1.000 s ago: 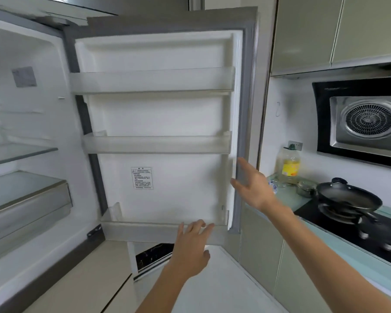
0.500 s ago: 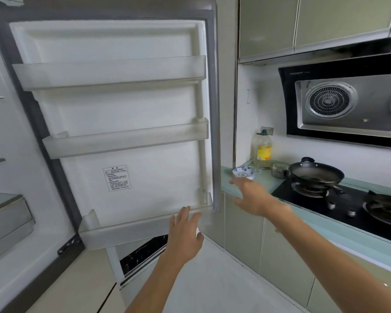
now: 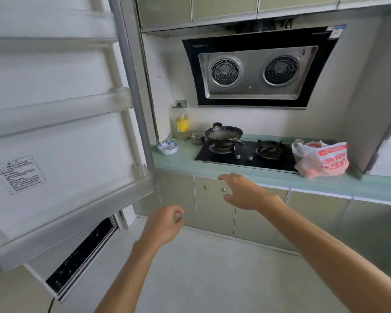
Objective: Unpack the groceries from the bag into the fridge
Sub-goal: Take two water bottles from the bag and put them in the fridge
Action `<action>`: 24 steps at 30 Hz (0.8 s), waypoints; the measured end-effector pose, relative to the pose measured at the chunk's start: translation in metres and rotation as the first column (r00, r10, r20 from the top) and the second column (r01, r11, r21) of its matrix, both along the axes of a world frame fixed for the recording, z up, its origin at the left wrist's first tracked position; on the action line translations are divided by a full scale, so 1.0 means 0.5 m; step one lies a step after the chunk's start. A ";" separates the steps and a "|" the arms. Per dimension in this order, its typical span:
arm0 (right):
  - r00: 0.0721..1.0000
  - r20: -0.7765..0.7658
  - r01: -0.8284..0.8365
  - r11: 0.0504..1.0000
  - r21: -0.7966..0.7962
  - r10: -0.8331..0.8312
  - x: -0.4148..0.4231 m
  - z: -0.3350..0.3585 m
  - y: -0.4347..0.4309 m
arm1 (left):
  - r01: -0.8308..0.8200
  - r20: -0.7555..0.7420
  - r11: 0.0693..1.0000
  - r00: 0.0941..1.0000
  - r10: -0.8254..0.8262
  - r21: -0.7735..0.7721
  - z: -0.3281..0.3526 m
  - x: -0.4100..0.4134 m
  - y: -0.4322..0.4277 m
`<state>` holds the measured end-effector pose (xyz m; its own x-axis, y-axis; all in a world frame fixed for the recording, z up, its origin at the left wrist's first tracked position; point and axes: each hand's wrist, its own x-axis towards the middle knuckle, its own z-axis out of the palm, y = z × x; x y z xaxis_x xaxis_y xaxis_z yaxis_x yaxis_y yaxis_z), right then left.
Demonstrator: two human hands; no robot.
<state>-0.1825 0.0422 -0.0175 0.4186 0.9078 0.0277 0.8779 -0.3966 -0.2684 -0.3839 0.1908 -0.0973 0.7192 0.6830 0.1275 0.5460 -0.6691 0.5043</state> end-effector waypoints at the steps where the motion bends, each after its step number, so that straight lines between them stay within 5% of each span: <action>1: 0.999 -0.003 0.031 0.999 -0.010 -0.032 0.008 -0.002 -0.022 | 0.023 -0.004 1.000 1.000 -0.023 -0.020 -0.001 0.013 -0.006; 17: 0.941 -0.041 0.337 0.942 0.003 -0.337 0.265 -0.046 -0.250 | 0.255 -0.106 0.967 0.962 -0.254 -0.002 -0.009 0.333 -0.104; 24: 0.917 -0.074 0.377 0.913 -0.153 -0.391 0.496 -0.093 -0.317 | 0.352 -0.205 0.936 0.918 -0.341 0.021 -0.002 0.602 -0.159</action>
<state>0.0654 -0.1165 -0.0643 0.7299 0.6686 -0.1422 0.6216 -0.7358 -0.2688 -0.0827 0.1113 -0.0981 0.9240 0.3822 -0.0082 0.3582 -0.8582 0.3677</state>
